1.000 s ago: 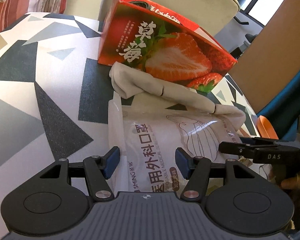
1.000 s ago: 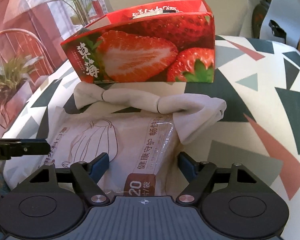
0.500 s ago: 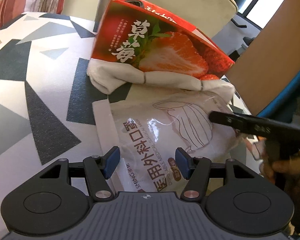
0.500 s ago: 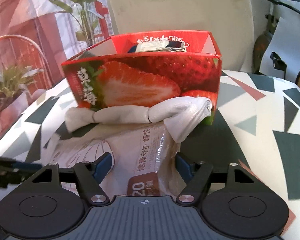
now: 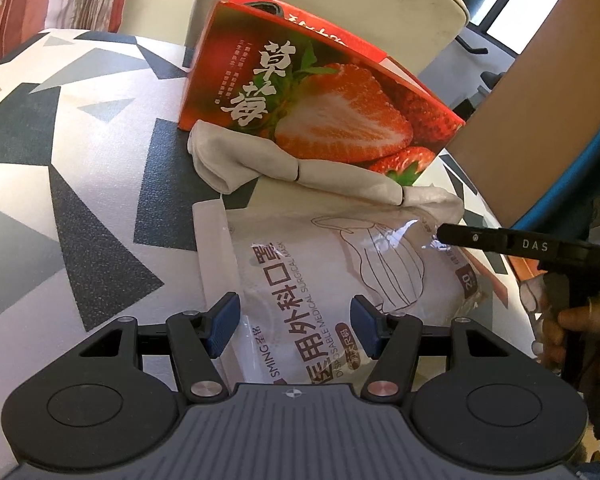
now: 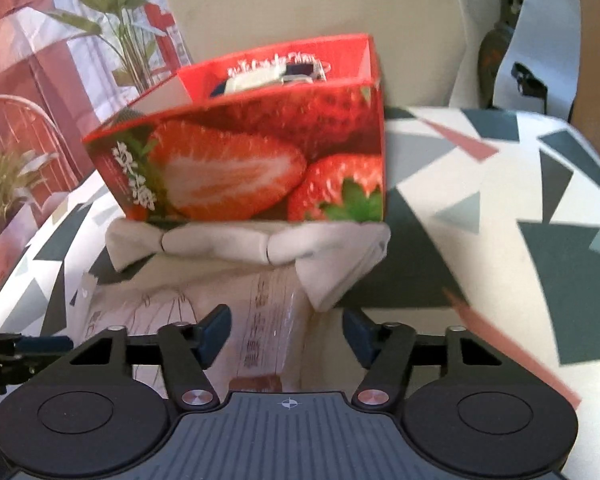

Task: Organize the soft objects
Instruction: 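Position both open grippers around the white surgical mask bag, then close both grippers on the white surgical mask bag, then lift the mask bag with both grippers and lower it into the box, then open both grippers to release the mask bag in the box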

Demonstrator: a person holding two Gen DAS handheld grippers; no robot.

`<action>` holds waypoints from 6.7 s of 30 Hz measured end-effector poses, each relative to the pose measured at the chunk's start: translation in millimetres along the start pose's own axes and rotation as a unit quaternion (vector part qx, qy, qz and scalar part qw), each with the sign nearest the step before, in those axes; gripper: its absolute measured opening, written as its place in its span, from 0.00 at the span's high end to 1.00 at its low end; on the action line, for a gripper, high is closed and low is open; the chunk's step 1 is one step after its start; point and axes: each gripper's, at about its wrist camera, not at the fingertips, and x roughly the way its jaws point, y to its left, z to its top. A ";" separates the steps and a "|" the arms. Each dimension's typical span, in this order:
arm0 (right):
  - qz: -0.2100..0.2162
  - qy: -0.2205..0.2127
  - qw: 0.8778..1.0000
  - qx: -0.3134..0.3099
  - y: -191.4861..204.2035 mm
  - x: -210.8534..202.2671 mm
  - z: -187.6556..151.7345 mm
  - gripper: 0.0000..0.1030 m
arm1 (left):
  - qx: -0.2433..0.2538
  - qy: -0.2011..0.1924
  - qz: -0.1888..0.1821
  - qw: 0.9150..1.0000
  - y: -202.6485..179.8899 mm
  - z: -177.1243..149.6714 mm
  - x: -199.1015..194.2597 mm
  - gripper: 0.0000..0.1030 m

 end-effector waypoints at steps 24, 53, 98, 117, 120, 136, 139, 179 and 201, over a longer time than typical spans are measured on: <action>-0.016 -0.009 0.999 0.031 -21.5 43.9 30.7 0.55 | -0.020 -0.003 0.001 1.000 8.5 4.6 -4.7 0.44; 0.058 0.150 0.987 0.002 -10.1 53.4 30.3 0.30 | -0.021 0.127 0.008 0.992 30.8 64.4 28.8 0.39; 0.056 0.095 0.992 -0.058 16.6 12.5 50.6 0.54 | -0.016 0.075 0.055 0.996 52.9 85.3 -12.7 0.42; 0.087 0.139 0.986 0.027 23.3 65.0 27.8 0.34 | -0.044 0.093 0.023 0.994 40.5 60.4 27.8 0.23; 0.079 0.131 0.988 0.021 26.7 60.1 27.3 0.41 | -0.043 0.075 0.014 0.996 32.8 56.4 20.6 0.29; 0.079 -0.055 0.994 -0.043 17.2 -47.1 96.9 0.55 | 0.049 -0.108 -0.015 0.993 -32.1 122.8 -72.2 0.39; 0.071 -0.110 0.990 -0.053 15.4 -63.7 128.0 0.55 | 0.081 -0.152 -0.005 0.985 -51.7 155.0 -77.2 0.39; -0.076 0.117 0.974 -0.177 32.3 159.7 202.9 0.56 | 0.154 -0.061 0.087 0.982 -19.7 237.4 61.3 0.41; -0.028 -0.146 0.987 -0.056 -7.7 19.4 149.8 0.28 | 0.098 -0.162 0.099 0.977 -11.0 177.7 -29.5 0.36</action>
